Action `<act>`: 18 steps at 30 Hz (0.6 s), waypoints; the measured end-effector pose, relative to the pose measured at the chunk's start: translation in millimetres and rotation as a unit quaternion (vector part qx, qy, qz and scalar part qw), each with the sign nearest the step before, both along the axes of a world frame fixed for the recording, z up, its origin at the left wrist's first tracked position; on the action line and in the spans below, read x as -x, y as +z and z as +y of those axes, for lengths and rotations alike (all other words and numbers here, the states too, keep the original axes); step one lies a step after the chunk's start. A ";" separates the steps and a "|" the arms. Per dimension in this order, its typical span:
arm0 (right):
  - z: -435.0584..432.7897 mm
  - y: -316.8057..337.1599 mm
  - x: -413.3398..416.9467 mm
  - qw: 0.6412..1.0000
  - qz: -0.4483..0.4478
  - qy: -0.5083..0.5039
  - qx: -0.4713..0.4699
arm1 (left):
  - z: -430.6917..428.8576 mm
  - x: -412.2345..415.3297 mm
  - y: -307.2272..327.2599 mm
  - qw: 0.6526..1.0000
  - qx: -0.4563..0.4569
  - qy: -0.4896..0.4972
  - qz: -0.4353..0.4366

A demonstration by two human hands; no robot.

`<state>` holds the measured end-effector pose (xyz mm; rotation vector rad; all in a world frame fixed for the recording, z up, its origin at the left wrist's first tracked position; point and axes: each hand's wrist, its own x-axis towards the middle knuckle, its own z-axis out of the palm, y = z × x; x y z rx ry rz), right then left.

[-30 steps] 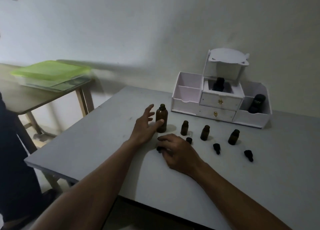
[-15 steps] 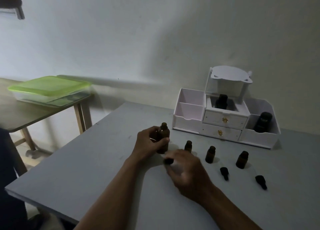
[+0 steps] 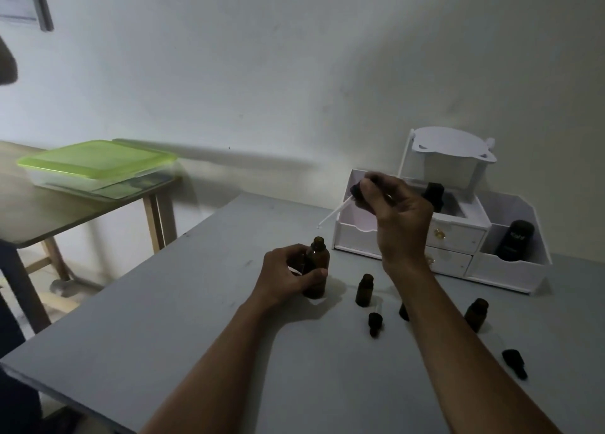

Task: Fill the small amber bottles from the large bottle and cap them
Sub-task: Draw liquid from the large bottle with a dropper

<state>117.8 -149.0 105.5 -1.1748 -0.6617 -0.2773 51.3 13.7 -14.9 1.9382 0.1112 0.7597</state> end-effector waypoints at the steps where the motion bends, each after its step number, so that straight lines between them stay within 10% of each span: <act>1: 2.8 -1.6 -1.6 1.000 0.002 -0.001 0.012 | 0.2 -0.3 0.1 1.000 -0.005 0.002 -0.001; 18: 15.6 -12.2 -4.8 0.986 -0.024 0.007 0.164 | -3.4 1.8 2.9 1.000 -0.006 0.009 0.004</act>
